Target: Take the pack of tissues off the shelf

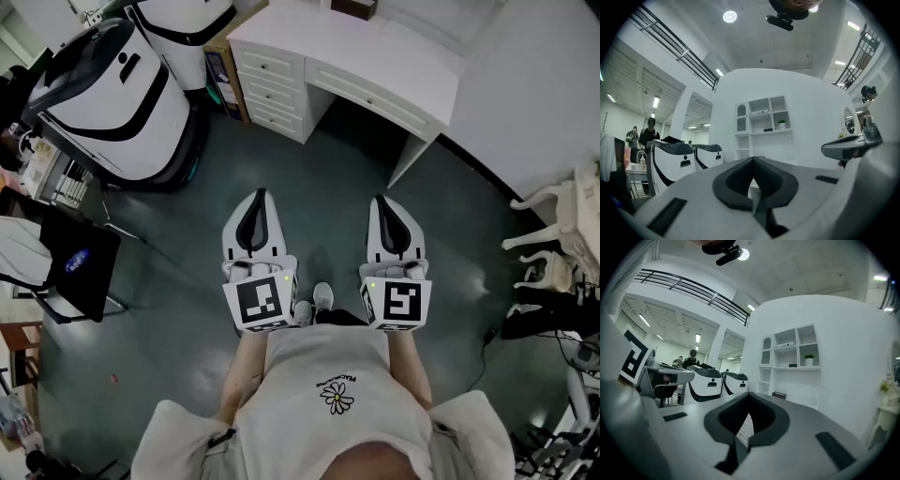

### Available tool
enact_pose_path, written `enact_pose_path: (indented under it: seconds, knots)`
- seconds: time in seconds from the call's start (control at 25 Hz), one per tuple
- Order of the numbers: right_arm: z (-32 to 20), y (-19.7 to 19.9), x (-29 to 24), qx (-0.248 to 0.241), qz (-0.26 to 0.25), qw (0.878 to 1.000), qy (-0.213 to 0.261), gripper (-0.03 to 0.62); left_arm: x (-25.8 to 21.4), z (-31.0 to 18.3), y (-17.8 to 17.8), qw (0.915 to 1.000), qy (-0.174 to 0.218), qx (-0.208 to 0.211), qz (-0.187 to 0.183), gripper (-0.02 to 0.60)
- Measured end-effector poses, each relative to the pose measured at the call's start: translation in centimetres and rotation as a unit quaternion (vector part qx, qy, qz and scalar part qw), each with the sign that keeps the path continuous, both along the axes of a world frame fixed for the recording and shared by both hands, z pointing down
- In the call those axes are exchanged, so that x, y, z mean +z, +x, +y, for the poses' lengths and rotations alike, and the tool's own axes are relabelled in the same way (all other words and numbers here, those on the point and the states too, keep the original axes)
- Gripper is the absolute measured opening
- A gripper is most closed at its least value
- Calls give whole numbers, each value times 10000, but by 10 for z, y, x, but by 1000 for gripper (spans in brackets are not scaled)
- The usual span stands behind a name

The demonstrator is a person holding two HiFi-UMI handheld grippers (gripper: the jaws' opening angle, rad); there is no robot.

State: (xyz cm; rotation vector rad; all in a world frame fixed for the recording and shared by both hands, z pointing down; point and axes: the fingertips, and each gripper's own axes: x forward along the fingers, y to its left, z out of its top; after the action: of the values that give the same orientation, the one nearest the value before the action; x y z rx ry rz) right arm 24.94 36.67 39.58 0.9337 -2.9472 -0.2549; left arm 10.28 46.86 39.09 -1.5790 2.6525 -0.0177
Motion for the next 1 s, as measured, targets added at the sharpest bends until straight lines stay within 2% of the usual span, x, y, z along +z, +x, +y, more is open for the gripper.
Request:
enact_pose_path:
  seconds: [0.2,0.52,0.72,0.88,1.0]
  knots:
    - [-14,7,-3,-65,-3,10000,4,2,-6,-19,13,10000,36,56,-15,-2]
    - [-31,13,7,-164,-171,9991,-339,2,-2,-41,27,9999,-42,151,39,-2]
    - [-40,14,17,-421,-194,9972,-579,2,4,-58,29,9998,-80,143,74,-2]
    - [-56,18,25,-394,-126,9979,-508,2,3,-72,35,9999,39,116,19,-2]
    - [-67,20,24,-340,-264,9973,-592,2,-2,-77,34,9999,149,65,-58,-2]
